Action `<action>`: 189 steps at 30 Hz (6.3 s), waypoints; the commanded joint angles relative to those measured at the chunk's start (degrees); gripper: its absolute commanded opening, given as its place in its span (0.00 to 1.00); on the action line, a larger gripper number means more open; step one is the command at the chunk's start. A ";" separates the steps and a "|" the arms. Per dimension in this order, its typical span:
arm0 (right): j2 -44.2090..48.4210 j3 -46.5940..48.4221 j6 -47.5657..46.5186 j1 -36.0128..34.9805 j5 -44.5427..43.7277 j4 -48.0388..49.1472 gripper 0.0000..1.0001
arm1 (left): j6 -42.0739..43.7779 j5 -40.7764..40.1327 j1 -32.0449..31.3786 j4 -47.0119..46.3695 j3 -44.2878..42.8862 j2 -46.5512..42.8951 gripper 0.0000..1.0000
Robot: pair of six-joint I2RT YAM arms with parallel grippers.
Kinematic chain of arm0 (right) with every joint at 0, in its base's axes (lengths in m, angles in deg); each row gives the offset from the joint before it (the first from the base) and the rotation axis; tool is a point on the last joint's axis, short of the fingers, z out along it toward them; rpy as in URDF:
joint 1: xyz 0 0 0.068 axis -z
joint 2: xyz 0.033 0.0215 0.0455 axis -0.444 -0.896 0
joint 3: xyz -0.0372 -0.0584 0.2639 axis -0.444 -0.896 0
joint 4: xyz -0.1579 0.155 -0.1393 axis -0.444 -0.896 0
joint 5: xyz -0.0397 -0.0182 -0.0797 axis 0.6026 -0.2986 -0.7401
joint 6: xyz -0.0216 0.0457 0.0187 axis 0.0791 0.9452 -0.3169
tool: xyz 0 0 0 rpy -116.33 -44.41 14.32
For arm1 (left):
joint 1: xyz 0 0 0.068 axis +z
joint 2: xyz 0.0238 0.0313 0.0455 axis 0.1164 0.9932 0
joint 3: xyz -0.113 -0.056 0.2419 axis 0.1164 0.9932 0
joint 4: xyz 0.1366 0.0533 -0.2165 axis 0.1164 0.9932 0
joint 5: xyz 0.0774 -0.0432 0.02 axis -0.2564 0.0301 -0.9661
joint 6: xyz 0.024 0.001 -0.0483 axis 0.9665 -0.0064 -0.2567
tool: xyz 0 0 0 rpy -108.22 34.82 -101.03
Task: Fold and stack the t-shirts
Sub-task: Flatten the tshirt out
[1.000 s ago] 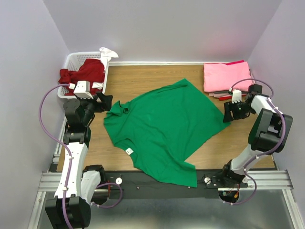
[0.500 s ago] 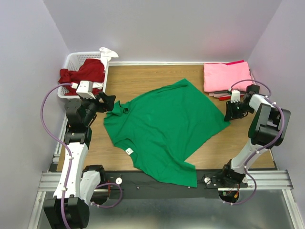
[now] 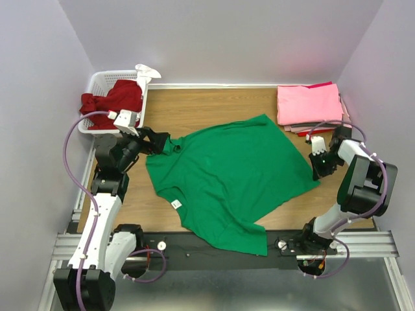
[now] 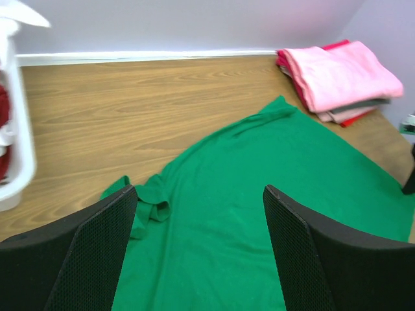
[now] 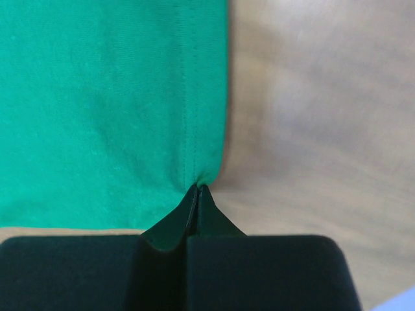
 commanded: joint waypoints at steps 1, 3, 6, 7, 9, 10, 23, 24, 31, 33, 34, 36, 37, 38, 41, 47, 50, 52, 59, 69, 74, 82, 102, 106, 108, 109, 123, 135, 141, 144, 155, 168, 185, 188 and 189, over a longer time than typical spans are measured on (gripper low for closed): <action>4.05 -3.93 -4.79 0.82 -7.06 -3.29 0.01 | -0.30 3.14 -3.61 -1.66 0.62 -0.36 0.85; 5.89 -4.98 -5.67 1.17 -8.28 -3.64 0.01 | -0.56 3.05 -5.89 -1.40 0.71 -0.53 0.85; 8.44 -6.31 -6.81 2.48 -9.78 -4.25 0.01 | -3.36 -0.27 -12.65 1.23 0.88 -1.14 0.85; 9.06 -6.31 -6.99 2.92 -10.04 -4.43 0.02 | -4.86 -0.46 -15.72 1.68 1.06 -1.23 0.85; 11.25 -5.78 -7.34 3.98 -10.31 -5.13 0.09 | -9.94 -0.12 -17.93 2.82 2.54 -2.28 0.83; 12.13 -4.47 -7.26 4.24 -10.22 -5.31 0.17 | -11.62 -0.63 -19.77 3.34 3.25 -3.33 0.82; 13.37 10.14 0.79 -9.61 34.11 -16.31 0.83 | 1.18 -33.66 -21.55 21.53 -17.29 25.16 0.80; 13.55 9.35 3.09 -12.51 35.55 -11.86 0.83 | 2.58 -35.69 -21.46 22.76 -19.40 27.74 0.79; 8.81 5.31 6.73 -19.31 38.21 -2.76 0.83 | 2.95 -41.24 -17.60 23.48 -23.81 37.78 0.54; 7.93 3.37 6.20 -19.31 39.60 -1.44 0.82 | 3.30 -41.16 -16.37 23.48 -23.90 39.10 0.53; 7.58 3.19 6.02 -19.31 39.79 -1.70 0.83 | 3.56 -40.72 -16.01 23.91 -24.34 39.80 0.50; 8.97 3.45 5.85 -19.31 38.21 -1.53 0.83 | 3.83 -40.02 -15.84 24.27 -24.52 41.65 0.49; 9.67 3.27 5.67 -19.31 38.47 -1.44 0.83 | 4.00 -39.23 -15.84 24.35 -24.52 42.35 0.48; 10.20 3.01 6.01 -19.31 39.51 -1.53 0.83 | 5.31 -38.53 -15.92 24.18 -24.26 42.62 0.48; 10.91 1.96 6.02 -19.31 40.14 -1.53 0.83 | 8.82 -38.25 -16.45 24.97 -24.60 44.37 0.48; 10.47 1.95 6.46 -19.31 39.44 -1.62 0.83 | 24.02 -42.38 -21.19 24.62 -24.61 46.57 0.48; 10.74 1.69 6.37 -19.31 39.61 -1.53 0.84 | 32.55 -45.98 -23.57 24.09 -23.64 48.06 0.49; 10.74 1.69 6.28 -19.31 39.70 -1.62 0.84 | 36.50 -43.90 -23.66 24.18 -23.72 48.86 0.49; 9.95 1.69 6.46 -19.31 39.53 -1.62 0.84 | 41.00 -43.79 -24.36 24.35 -26.80 52.99 0.48; 9.77 1.78 6.63 -19.31 39.09 -1.62 0.84 | 41.89 -41.69 -25.33 24.18 -28.82 55.54 0.45; 9.86 1.69 6.54 -19.31 38.82 -1.62 0.84 | 41.62 -40.37 -25.33 24.79 -29.35 56.07 0.43; 9.77 1.69 6.54 -19.22 38.65 -1.53 0.84 | 40.92 -40.28 -25.33 26.90 -29.53 53.79 0.43; 9.86 1.43 6.46 -19.31 38.73 -1.62 0.84 | 42.15 -40.19 -25.33 28.40 -30.67 56.86 0.43; 10.03 1.34 6.54 -19.22 38.73 -1.53 0.84 | 41.98 -40.89 -25.33 28.40 -31.46 58.44 0.41; 10.03 1.34 6.46 -19.22 38.82 -1.53 0.84 | 41.89 -41.33 -25.33 28.05 -31.81 58.44 0.40; 10.03 1.34 6.54 -19.22 38.82 -1.62 0.84 | 41.89 -41.25 -25.24 28.13 -32.16 58.62 0.39; 10.38 1.34 6.46 -18.87 38.82 -1.62 0.84 | 41.36 -37.91 -24.98 29.19 -32.25 58.79 0.24; 10.56 1.25 6.46 -18.69 39.00 -1.53 0.84 | 41.18 -38.69 -25.06 28.84 -30.41 56.33 0.38; 10.56 1.25 6.46 -18.69 39.00 -1.62 0.84 | 41.45 -38.26 -25.06 29.10 -30.23 56.95 0.39; 10.56 1.25 6.46 -18.61 39.00 -1.62 0.84 | 41.45 -38.52 -25.06 29.36 -30.40 57.30 0.40; 10.65 1.16 6.37 -18.43 39.08 -1.62 0.84 | 41.09 -39.58 -24.98 29.63 -31.81 60.11 0.37; 10.91 1.16 6.37 -18.25 39.17 -1.70 0.84 | 40.48 -40.63 -24.36 29.28 -32.95 57.75 0.00; 10.91 1.08 6.11 -17.81 38.56 -1.62 0.84 | 38.11 -45.03 -20.14 16.01 -25.84 43.42 0.00; 10.65 1.16 6.02 -17.81 38.38 -1.62 0.84 | 37.93 -44.85 -19.70 14.69 -25.48 42.45 0.00; 10.65 1.16 6.02 -17.81 38.38 -1.62 0.84 | 37.84 -44.76 -19.53 14.51 -25.48 42.27 0.00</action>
